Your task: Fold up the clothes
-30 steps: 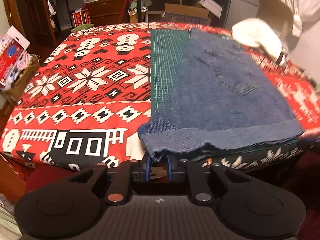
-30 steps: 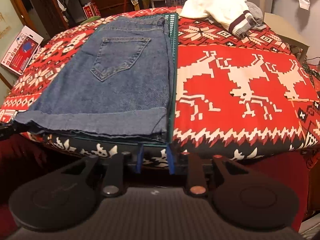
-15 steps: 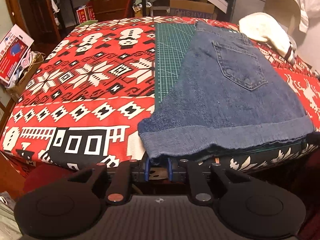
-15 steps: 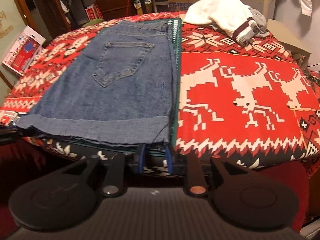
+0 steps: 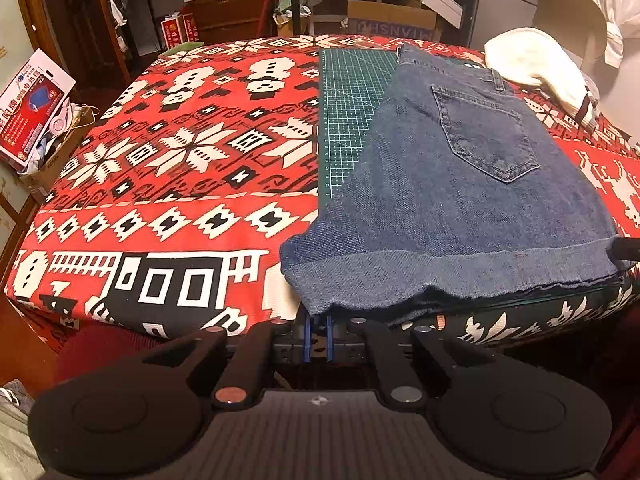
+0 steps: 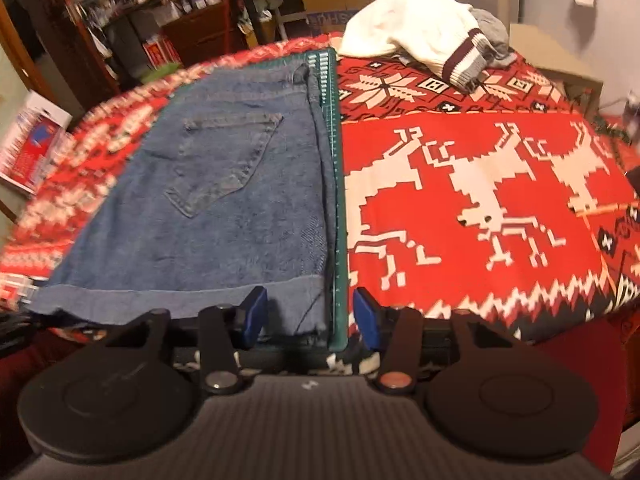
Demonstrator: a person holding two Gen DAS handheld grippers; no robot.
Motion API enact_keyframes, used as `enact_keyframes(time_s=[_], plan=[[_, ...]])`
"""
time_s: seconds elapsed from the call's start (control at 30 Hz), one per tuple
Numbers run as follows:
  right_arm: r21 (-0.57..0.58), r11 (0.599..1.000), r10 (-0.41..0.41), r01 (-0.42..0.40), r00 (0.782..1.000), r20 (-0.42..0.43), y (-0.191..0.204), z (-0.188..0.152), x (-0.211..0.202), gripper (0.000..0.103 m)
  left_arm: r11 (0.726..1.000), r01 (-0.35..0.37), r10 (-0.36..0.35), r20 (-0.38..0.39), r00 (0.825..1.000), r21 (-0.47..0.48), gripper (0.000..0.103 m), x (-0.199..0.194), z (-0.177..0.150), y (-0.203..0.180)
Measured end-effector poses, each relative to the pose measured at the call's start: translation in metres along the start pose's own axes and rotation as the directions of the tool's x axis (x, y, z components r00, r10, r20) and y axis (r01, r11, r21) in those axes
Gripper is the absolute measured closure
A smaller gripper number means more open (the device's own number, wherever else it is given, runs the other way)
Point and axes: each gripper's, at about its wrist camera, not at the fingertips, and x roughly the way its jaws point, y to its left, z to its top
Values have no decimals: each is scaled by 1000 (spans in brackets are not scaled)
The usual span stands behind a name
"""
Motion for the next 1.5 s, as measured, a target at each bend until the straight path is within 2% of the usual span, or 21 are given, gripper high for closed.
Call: enact_keyframes(time_s=[0.07, 0.1, 0.13, 0.2, 0.27, 0.37, 0.43, 0.47, 0.53, 0.63, 0.8, 0.93, 1.07, 1.13, 1.23, 1.3, 1.37, 1.43, 1.5], plan=[[-9, 1000, -13, 13, 1000, 12, 4, -1, 4, 58, 1000, -12, 12, -2, 1000, -13, 97, -1, 0, 7], [-13, 1000, -18, 18, 1000, 14, 5, -1, 4, 58, 999, -27, 27, -10, 1000, -24, 97, 1, 0, 12], [-13, 1000, -19, 19, 1000, 15, 5, -1, 4, 58, 998, -52, 52, -21, 998, -38, 103, 3, -1, 18], [-11, 1000, -15, 15, 1000, 15, 4, -2, 4, 57, 994, -90, 87, -42, 995, -70, 103, 8, -2, 31], [-6, 1000, -11, 11, 1000, 11, 3, -2, 4, 57, 990, -63, 57, -51, 997, -123, 103, 6, -2, 48], [3, 1000, -5, 5, 1000, 7, 1, -1, 5, 57, 990, -17, 13, -36, 999, -137, 103, -2, -3, 56], [18, 1000, 3, -3, 1000, 1, -1, -1, 5, 57, 994, 37, -40, -30, 999, -101, 102, -6, -3, 48], [23, 1000, 6, -6, 1000, -1, -1, 0, 6, 57, 996, 55, -57, -28, 998, -75, 98, -8, -3, 43], [33, 999, 11, -11, 1000, -6, -2, 0, 6, 57, 998, 56, -55, -22, 998, 10, 93, -8, -6, 26], [29, 999, 13, -12, 1000, -5, -2, -1, 6, 56, 996, 28, -28, -6, 1000, 90, 91, -7, -9, 8], [22, 1000, 15, -15, 1000, -2, -1, -2, 5, 55, 996, 5, -9, 44, 999, 88, 90, -9, -7, 3], [25, 999, 23, -22, 1000, -6, -2, -1, 5, 55, 987, -42, 33, 63, 997, 155, 84, -4, -7, -4], [29, 999, 29, -29, 1000, -6, -3, -2, 5, 54, 976, -59, 45, 71, 996, 209, 86, -2, -10, -11], [30, 999, 31, -31, 999, -5, -4, -2, 6, 54, 979, -40, 26, 72, 997, 201, 84, -5, -9, -11], [29, 999, 33, -33, 999, -5, -4, -1, 6, 54, 993, 44, -51, 59, 997, 110, 77, -12, -5, 0], [27, 999, 35, -35, 999, -5, -4, -1, 6, 53, 995, 89, -91, 47, 995, 42, 76, -14, -3, 10], [24, 999, 34, -34, 999, -4, -3, -1, 6, 53, 996, 81, -82, 45, 996, 35, 74, -11, -2, 9], [22, 999, 34, -34, 999, -3, -3, -1, 6, 53, 997, 27, -31, 47, 998, 78, 74, -6, -2, 2], [23, 999, 34, -34, 999, -3, -3, -2, 6, 53, 995, 5, -10, 48, 999, 96, 74, -2, -3, -3]])
